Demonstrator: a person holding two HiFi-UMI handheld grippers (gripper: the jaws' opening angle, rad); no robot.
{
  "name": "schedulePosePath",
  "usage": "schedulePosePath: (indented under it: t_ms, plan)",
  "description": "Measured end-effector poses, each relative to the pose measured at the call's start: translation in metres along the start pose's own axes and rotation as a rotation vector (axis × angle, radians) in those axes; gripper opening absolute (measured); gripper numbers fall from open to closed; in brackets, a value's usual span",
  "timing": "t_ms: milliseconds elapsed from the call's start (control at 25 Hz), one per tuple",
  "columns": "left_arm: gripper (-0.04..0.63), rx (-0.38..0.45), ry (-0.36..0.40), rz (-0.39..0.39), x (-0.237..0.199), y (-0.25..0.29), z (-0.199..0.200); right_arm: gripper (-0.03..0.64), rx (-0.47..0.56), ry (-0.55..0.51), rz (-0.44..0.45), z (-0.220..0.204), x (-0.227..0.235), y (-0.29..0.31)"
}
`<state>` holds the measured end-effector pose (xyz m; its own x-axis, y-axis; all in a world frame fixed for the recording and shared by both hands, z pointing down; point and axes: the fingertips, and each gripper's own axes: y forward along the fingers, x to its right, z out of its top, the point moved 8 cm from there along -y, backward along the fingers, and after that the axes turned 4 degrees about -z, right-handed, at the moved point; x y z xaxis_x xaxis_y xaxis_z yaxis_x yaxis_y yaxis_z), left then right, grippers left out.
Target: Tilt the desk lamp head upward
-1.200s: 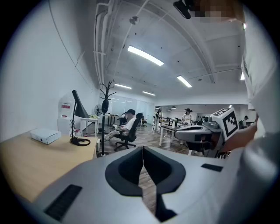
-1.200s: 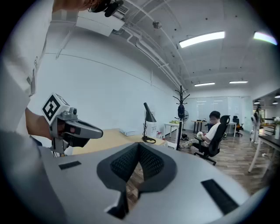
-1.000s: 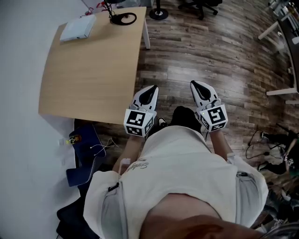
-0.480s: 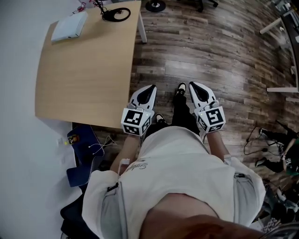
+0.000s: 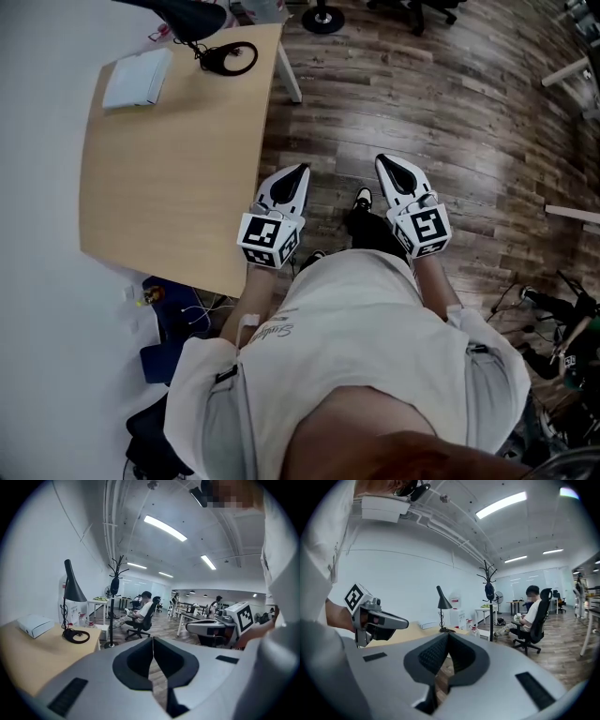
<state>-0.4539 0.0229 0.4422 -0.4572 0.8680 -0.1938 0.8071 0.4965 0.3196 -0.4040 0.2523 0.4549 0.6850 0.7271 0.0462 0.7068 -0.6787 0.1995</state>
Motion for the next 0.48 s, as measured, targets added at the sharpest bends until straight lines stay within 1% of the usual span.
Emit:
schedulePosePath:
  t_ms: [120, 240, 360, 480]
  plan:
    - [0.015, 0.024, -0.017, 0.037, -0.008, 0.04, 0.025, -0.005, -0.01, -0.014, 0.039, 0.011, 0.044, 0.029]
    - [0.015, 0.047, -0.012, 0.08, -0.018, 0.068, 0.048, -0.005, -0.022, -0.021, 0.074, 0.02, 0.077, 0.052]
    - [0.015, 0.053, -0.024, 0.117, -0.031, 0.091, 0.059, -0.005, -0.043, -0.033, 0.097, 0.02, 0.101, 0.074]
    - [0.015, 0.038, -0.024, 0.13, -0.043, 0.108, 0.065, -0.005, -0.057, -0.025, 0.115, 0.02, 0.115, 0.093]
